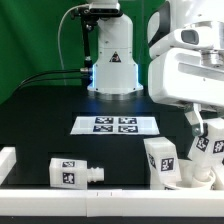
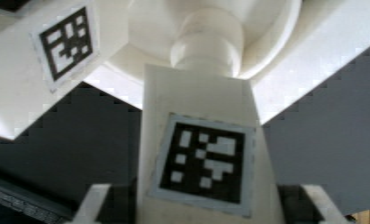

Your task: Assemble stool

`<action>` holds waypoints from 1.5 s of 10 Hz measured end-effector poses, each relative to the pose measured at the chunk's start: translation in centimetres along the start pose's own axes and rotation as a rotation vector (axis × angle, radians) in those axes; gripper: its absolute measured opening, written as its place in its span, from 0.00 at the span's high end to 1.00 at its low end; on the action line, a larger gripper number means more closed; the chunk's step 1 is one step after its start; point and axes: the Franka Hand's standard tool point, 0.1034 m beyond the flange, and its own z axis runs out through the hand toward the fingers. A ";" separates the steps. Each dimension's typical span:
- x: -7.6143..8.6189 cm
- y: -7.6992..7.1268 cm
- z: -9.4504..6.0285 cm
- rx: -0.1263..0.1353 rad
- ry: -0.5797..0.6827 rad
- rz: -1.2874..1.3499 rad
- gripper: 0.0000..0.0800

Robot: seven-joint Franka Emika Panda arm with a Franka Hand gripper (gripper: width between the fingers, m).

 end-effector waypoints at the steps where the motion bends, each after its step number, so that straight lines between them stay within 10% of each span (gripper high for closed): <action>1: 0.1 0.1 0.1 -0.002 0.002 0.001 0.60; 15: -1.2 -0.6 1.5 -0.003 -0.016 0.000 0.49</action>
Offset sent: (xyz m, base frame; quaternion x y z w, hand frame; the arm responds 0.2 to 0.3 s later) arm 0.0029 0.0021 -0.0035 0.0010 0.0018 0.0072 1.0000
